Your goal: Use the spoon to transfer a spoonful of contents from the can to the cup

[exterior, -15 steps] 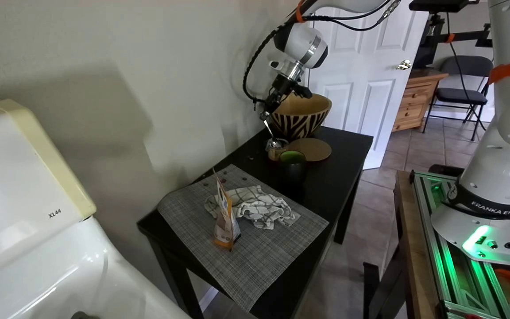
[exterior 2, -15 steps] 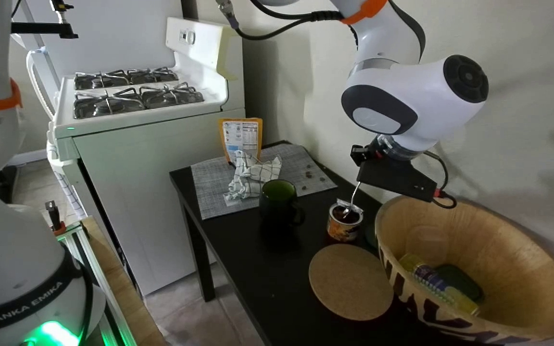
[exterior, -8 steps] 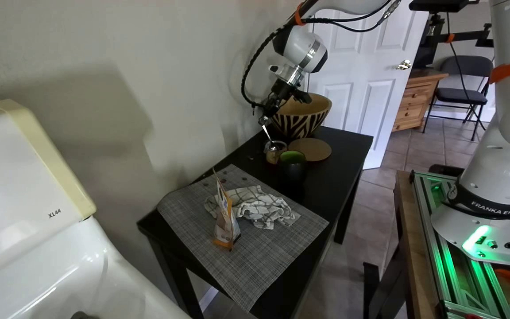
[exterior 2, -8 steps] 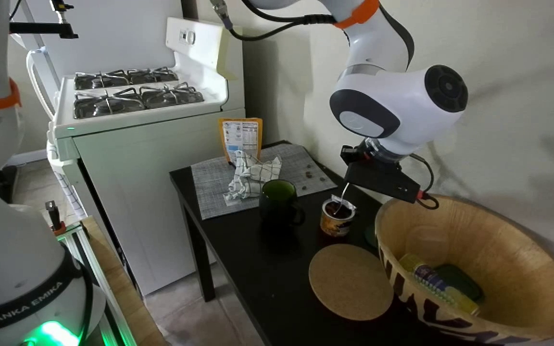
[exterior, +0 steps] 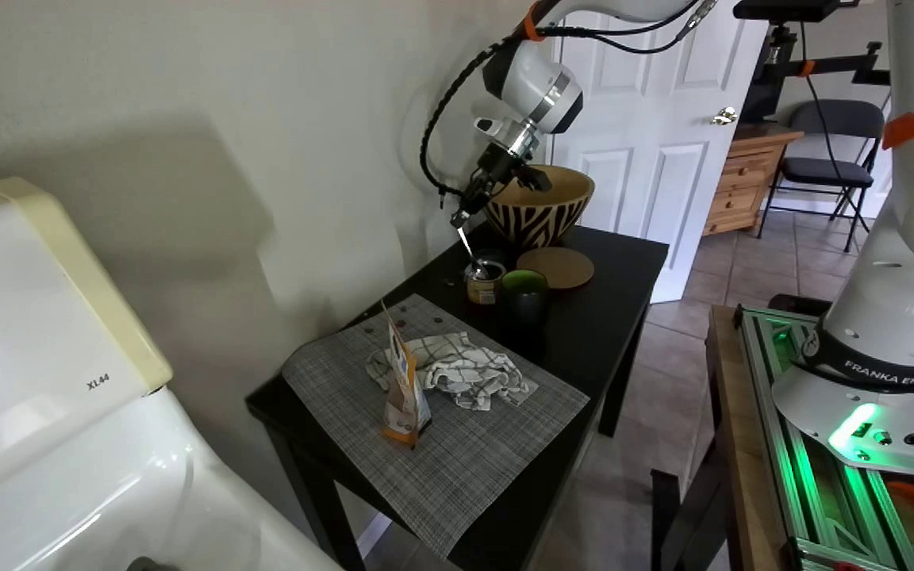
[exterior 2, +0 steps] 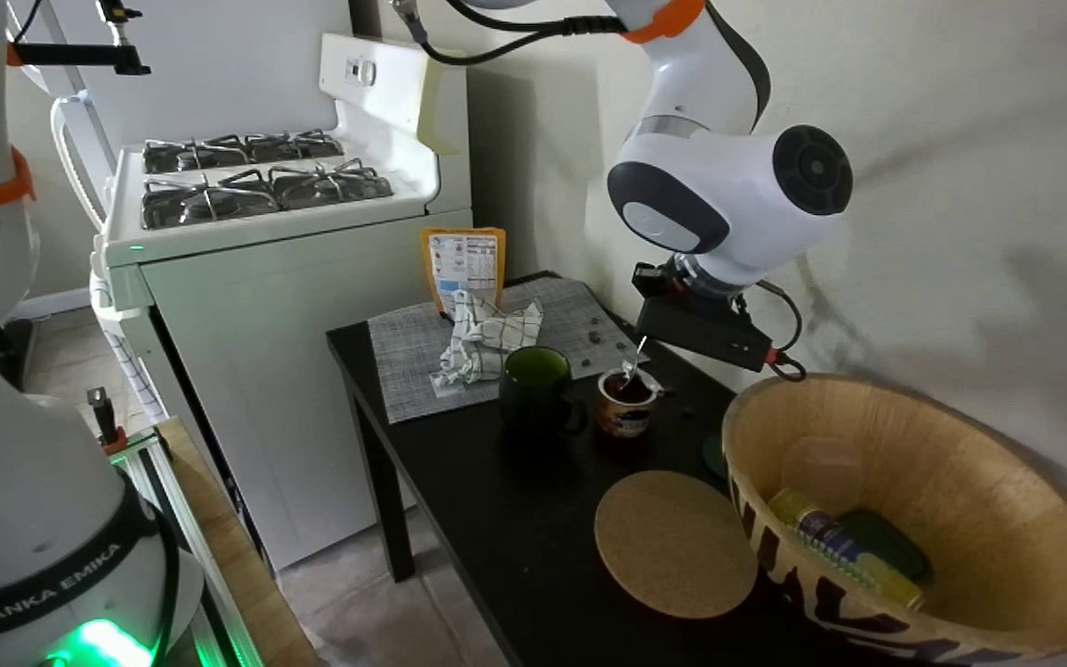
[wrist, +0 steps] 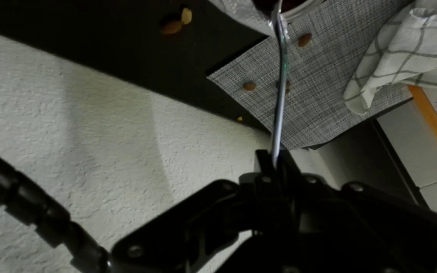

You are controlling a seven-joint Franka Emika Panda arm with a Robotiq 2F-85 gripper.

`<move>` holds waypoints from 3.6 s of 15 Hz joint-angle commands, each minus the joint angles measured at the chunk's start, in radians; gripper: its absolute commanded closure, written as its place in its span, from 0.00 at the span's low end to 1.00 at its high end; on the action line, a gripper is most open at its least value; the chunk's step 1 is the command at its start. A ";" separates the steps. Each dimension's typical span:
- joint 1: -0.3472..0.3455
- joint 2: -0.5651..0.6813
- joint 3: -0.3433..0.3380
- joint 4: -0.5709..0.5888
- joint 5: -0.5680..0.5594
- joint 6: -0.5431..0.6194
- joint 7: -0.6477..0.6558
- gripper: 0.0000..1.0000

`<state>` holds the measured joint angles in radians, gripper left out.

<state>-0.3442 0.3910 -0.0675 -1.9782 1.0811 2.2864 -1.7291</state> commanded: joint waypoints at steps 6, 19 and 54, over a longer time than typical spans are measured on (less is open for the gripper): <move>0.016 -0.055 -0.054 -0.046 0.030 0.047 -0.087 0.98; -0.025 0.021 -0.055 -0.022 0.168 -0.103 -0.172 0.98; -0.023 0.122 -0.129 0.074 0.191 -0.402 -0.081 0.98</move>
<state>-0.3668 0.4718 -0.1889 -1.9333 1.2617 1.9164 -1.8453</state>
